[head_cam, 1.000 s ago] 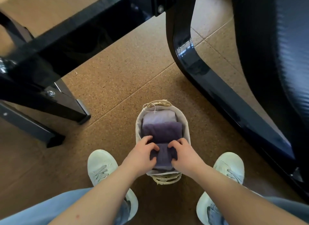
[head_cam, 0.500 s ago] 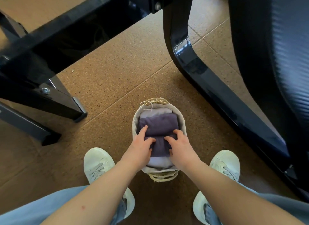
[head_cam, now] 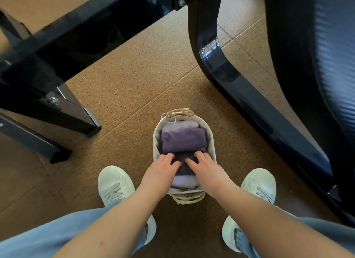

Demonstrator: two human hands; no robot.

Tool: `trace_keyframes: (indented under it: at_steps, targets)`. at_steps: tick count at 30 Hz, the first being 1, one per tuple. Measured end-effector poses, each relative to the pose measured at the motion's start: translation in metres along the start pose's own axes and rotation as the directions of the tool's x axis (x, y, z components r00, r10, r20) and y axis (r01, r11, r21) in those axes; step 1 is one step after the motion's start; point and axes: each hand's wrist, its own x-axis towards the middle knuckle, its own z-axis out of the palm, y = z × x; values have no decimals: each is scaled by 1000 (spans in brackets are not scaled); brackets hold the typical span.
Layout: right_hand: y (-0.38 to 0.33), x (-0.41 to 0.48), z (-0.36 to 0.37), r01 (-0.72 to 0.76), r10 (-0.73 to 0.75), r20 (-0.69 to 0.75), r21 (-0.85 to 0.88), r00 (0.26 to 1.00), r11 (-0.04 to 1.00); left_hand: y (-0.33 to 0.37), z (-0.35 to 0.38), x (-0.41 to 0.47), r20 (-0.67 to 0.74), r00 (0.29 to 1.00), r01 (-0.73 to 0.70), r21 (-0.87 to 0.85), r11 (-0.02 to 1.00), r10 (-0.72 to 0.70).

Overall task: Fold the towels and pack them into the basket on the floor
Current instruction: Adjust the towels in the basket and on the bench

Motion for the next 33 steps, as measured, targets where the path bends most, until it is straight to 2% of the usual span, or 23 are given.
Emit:
trace_keyframes:
  at_steps: [6,14,18,20,24,26,30,33]
  targets:
    - [-3,16,3,-14,12,-40,-61,999,998,-1,1,7,57,998,-9,142,990,1]
    - [17,5,16,19,-56,-116,-298,992,954,-1,9,2,-14,994,111,233,966,-111]
    - [19,5,14,10,-33,-76,-283,997,959,-4,4,1,43,992,106,222,969,-118]
    - [15,3,9,10,-31,-73,-265,997,964,-2,3,-2,24,993,105,194,975,-111]
    - [7,-4,-8,-5,-39,-217,-199,975,980,1,0,-4,-135,991,50,183,982,-25]
    - [7,-3,-12,-54,13,-247,-162,969,985,0,-3,1,-114,992,74,202,977,-52]
    - [19,6,-10,-100,96,-30,-198,995,975,-9,-9,13,62,985,139,275,951,-162]
    - [22,15,-7,-95,107,38,-232,994,968,-15,-11,23,131,977,123,305,944,-169]
